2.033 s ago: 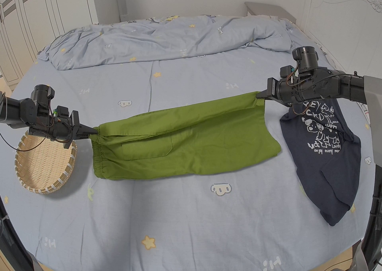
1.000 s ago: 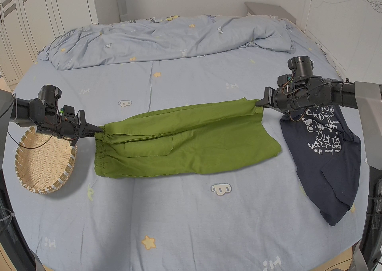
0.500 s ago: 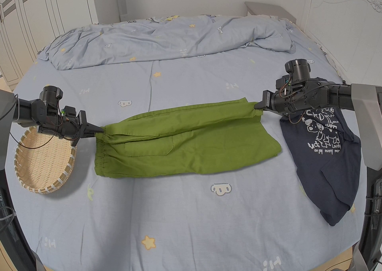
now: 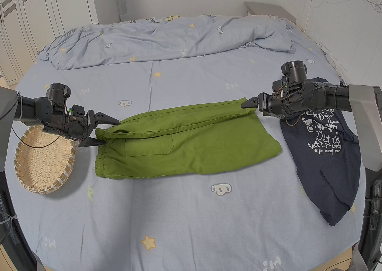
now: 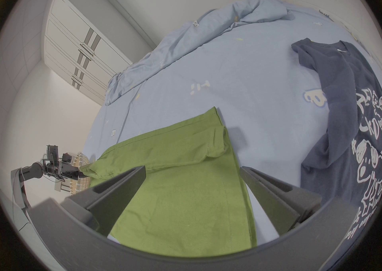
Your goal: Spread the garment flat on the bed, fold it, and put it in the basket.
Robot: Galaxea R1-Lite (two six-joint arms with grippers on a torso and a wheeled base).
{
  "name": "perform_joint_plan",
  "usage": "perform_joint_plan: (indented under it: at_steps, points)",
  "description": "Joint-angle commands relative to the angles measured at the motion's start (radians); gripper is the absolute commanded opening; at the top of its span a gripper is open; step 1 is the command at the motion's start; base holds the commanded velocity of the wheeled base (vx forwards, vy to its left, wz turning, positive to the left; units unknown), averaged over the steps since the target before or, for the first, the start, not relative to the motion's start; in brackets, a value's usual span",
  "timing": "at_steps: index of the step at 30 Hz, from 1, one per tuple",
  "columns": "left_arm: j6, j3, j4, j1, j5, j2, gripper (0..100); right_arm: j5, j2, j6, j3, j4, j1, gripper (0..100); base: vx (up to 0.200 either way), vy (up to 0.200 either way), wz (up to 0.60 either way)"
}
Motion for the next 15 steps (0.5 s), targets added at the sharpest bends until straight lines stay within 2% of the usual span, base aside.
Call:
perform_joint_plan:
  at_steps: [1,7,8,9,11,15]
  points:
    - [-0.002,-0.006,-0.01,-0.016,-0.001,-0.014,100,-0.001,-0.007,0.007,0.016,0.001,0.001,100,0.0,0.0,0.0]
    - [-0.073,-0.06,-0.027,-0.023,-0.004,-0.009,100,-0.002,-0.086,0.014,0.102,0.001,-0.001,100,0.0,0.0,0.0]
    - [-0.133,-0.103,-0.064,-0.023,-0.002,0.003,100,-0.004,-0.124,0.016,0.153,0.001,-0.004,100,0.0,0.0,0.0]
    - [-0.137,-0.106,-0.067,-0.023,-0.002,0.004,100,-0.004,-0.129,0.018,0.157,0.001,-0.004,100,0.0,0.0,0.0]
    - [-0.259,-0.15,-0.159,-0.026,0.008,0.044,100,0.001,-0.213,0.071,0.266,-0.022,-0.007,100,0.0,0.0,0.0]
    - [-0.294,-0.165,-0.228,-0.026,0.041,0.087,100,0.035,-0.291,0.143,0.389,-0.078,0.002,100,0.0,0.0,0.0]
